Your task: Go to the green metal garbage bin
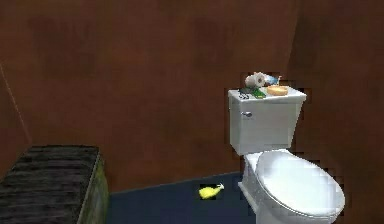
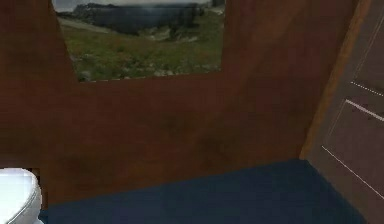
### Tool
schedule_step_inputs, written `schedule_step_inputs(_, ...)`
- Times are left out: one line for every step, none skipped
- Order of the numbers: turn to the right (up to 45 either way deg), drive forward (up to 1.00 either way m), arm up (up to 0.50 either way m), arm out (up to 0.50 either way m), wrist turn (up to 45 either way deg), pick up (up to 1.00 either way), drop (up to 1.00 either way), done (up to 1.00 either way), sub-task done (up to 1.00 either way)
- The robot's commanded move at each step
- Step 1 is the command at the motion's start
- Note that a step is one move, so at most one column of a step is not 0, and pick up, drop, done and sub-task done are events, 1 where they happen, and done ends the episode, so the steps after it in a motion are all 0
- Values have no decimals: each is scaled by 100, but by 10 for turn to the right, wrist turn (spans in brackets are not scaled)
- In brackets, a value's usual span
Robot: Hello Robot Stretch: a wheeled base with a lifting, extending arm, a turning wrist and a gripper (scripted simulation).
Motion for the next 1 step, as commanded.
schedule_step_inputs(-420, 0, 0, 0, 0, 0, 0, 0, 0)
